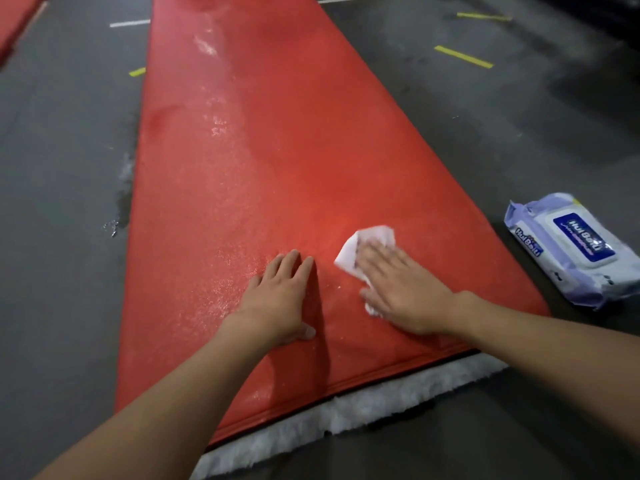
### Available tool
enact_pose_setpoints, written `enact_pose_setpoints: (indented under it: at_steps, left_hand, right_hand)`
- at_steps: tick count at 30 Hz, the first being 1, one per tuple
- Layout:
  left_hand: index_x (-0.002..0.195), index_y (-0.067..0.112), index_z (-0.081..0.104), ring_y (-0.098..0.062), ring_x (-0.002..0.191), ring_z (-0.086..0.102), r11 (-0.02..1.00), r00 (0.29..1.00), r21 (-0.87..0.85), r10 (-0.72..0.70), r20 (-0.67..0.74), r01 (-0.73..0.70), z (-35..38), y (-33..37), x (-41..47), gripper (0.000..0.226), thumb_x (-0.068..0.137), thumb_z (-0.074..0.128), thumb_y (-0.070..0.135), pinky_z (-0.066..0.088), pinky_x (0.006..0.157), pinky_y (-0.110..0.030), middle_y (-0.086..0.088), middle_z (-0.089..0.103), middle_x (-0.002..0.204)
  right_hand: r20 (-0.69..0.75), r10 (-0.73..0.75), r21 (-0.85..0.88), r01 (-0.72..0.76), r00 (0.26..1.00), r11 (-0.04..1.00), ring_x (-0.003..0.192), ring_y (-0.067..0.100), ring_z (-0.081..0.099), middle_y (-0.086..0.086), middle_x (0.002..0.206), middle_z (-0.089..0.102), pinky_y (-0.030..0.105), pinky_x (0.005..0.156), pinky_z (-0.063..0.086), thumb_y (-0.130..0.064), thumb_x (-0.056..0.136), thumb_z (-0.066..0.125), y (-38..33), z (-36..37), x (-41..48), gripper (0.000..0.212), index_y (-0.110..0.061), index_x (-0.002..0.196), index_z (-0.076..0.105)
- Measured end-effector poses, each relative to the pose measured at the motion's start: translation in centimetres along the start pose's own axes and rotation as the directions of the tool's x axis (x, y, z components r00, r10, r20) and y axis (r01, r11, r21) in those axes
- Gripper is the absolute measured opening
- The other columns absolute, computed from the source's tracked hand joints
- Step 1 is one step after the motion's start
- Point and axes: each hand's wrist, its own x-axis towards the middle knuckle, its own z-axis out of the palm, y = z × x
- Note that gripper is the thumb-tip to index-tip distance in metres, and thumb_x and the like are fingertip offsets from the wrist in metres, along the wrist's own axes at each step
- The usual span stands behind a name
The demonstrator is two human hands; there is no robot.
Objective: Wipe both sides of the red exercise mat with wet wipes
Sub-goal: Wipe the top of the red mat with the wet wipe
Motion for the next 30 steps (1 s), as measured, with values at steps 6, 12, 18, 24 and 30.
enact_pose_setpoints:
  at_steps: [6,12,18,24,30]
  left_hand:
    - [0.152,0.036,0.001,-0.04,0.146,0.003,0.985,0.985,-0.026,-0.172,0.01,0.172,0.1,0.1,-1.0,0.117,0.067,0.078,0.062,0.029,0.103,-0.07,-0.01,-0.001,0.159]
    - [0.152,0.042,-0.009,-0.032,0.15,-0.007,0.995,0.988,0.033,-0.095,0.123,0.091,-0.7,-2.0,-1.1,0.125,0.067,0.083,0.052,0.025,0.107,-0.066,-0.002,-0.013,0.163]
    - [0.154,0.03,-0.006,-0.03,0.149,-0.001,0.992,0.993,0.049,-0.116,0.003,0.116,0.5,-2.9,-1.9,0.127,0.066,0.083,0.053,0.024,0.111,-0.058,-0.004,-0.008,0.162]
    - [0.154,0.027,-0.013,-0.041,0.148,-0.003,0.971,0.97,0.048,-0.238,0.047,0.236,0.8,-3.8,-3.1,0.13,0.065,0.069,0.075,0.025,0.109,-0.063,-0.013,-0.011,0.162]
    - [0.149,0.038,-0.026,-0.03,0.15,-0.013,0.988,0.979,0.105,-0.126,0.158,0.11,0.1,-6.4,-3.8,0.138,0.066,0.084,0.049,0.016,0.116,-0.054,-0.006,-0.024,0.161]
  right_hand:
    - [0.038,0.246,0.022,-0.247,0.968,0.969,0.153,0.021,-0.008,0.009,0.166,-0.002,0.04,0.123,-0.003,-0.049,0.101,0.012,1.8,-1.1,2.3,0.07,-0.008,0.157,0.006]
    - [0.041,-0.082,-0.013,0.082,0.996,0.997,0.153,0.017,-0.004,0.003,0.166,0.0,0.035,0.121,-0.006,-0.054,0.098,0.004,0.2,-0.6,0.9,0.073,-0.014,0.158,0.01]
    - [0.02,-0.069,0.02,0.069,0.997,0.997,0.153,0.023,-0.003,0.008,0.166,0.002,0.04,0.123,0.0,-0.055,0.095,0.0,-2.6,-0.1,1.4,0.077,-0.011,0.158,0.012]
    - [-0.012,0.121,0.002,-0.121,0.993,0.993,0.153,0.017,-0.006,0.005,0.167,0.0,0.038,0.123,-0.002,-0.05,0.101,0.011,-1.7,-1.2,3.0,0.068,-0.013,0.158,0.008]
    - [0.044,-0.168,0.022,0.167,0.985,0.986,0.153,0.018,-0.005,0.004,0.166,-0.002,0.037,0.124,0.001,-0.055,0.095,0.001,-3.5,-0.7,2.2,0.076,-0.014,0.158,0.011]
